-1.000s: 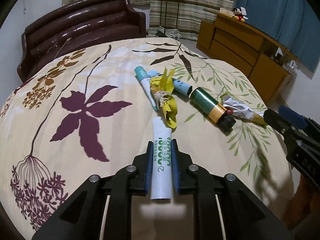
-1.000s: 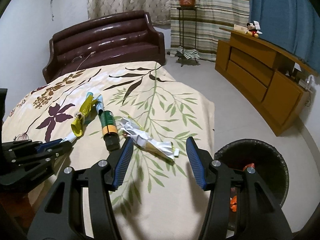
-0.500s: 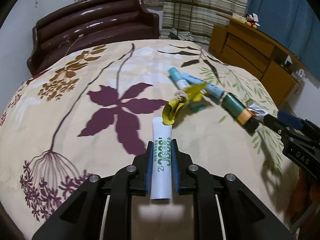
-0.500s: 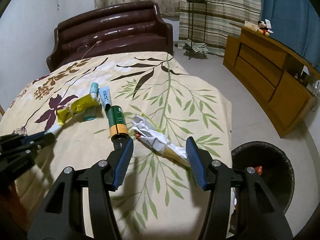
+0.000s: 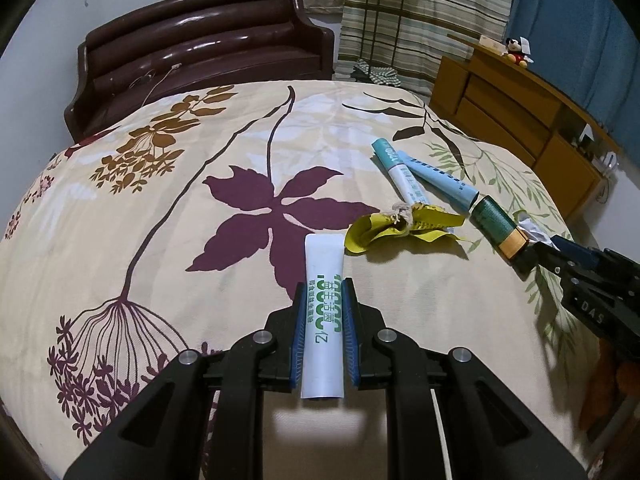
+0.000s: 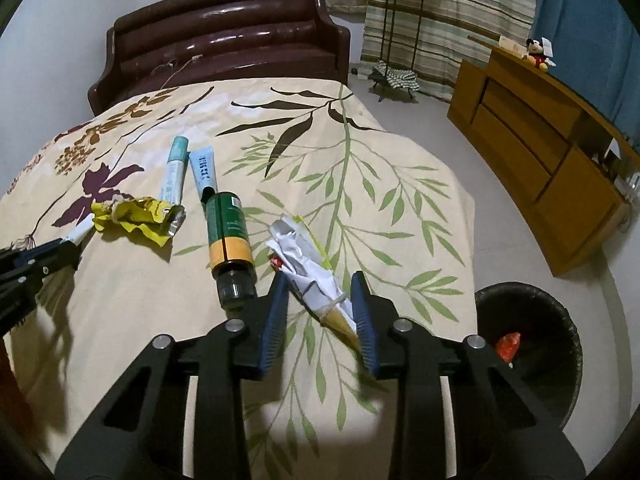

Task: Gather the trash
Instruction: 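Grasp the white-green Zooc tube with the left tool while the right tool grasps the crumpled silver wrapper, then carry the tube and silver wrapper over the bin and open both tools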

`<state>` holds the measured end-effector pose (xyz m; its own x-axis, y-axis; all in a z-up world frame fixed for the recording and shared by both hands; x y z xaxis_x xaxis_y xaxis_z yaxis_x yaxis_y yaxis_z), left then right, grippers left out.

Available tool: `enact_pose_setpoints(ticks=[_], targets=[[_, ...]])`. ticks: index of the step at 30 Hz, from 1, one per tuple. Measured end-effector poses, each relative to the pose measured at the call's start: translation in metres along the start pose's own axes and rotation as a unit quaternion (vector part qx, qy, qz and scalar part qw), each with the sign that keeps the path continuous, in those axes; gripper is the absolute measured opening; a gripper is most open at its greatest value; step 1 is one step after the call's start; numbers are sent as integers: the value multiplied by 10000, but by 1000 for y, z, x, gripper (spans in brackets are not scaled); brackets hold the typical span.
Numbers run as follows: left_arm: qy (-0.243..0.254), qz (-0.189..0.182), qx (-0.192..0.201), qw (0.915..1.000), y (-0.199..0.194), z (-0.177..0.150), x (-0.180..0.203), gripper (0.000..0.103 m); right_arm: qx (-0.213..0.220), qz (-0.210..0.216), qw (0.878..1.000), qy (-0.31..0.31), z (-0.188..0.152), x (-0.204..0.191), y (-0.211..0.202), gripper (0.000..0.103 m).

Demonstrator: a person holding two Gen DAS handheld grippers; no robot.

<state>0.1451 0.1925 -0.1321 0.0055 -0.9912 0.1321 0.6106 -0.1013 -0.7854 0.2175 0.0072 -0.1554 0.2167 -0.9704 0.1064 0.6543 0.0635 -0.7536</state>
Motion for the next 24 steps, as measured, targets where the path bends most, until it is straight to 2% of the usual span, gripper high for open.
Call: enact_pose_setpoints(ticks=[2, 8, 9, 11, 14, 15, 16, 17, 19, 24], targets=[[-18, 1, -7, 10000, 0, -1, -1, 18, -43, 65, 10000, -2, -2, -2, -3, 25], [-48, 2, 36, 10000, -2, 0, -4, 18, -224, 381, 9990, 58, -13, -13, -14, 23], [-49, 24, 55, 10000, -2, 0, -5, 18, -228, 442, 9987, 68, -14, -15, -16, 25], [-55, 44, 77, 9999, -3, 0, -7, 18, -199, 418, 9989, 72, -14, -15, -16, 42], [-66, 62, 87, 9999, -3, -1, -8, 18, -158, 285, 9994, 73, -13, -13, -12, 43], [-60, 71, 92, 9999, -3, -1, -8, 18, -161, 289, 9994, 75, -13, -13, -12, 42], [-48, 88, 101, 9999, -4, -1, -9, 18, -160, 283, 9995, 60, -13, -13, -11, 37], [-47, 96, 107, 9999, -4, -1, -9, 18, -164, 270, 9995, 35, -13, -12, -10, 26], [-64, 88, 112, 9999, -4, -2, -10, 18, -142, 202, 9997, -25, -14, -12, -10, 20], [-66, 80, 136, 9999, -6, -3, -9, 18, -99, 227, 9997, -5, -18, -12, -13, 19]])
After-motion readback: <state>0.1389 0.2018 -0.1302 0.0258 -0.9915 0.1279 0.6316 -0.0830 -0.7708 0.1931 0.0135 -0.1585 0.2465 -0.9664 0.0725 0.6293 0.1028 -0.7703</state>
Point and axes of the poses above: each gripper's, at about its wrist camera, not at the fingertips, and y roughly the way its jaws point, x to its right, z to its top, the point moved 10 cm from there along y, roughly the way its jaws point, and after that the axes turned 6 degrees about -z, right-handed, at the moved point
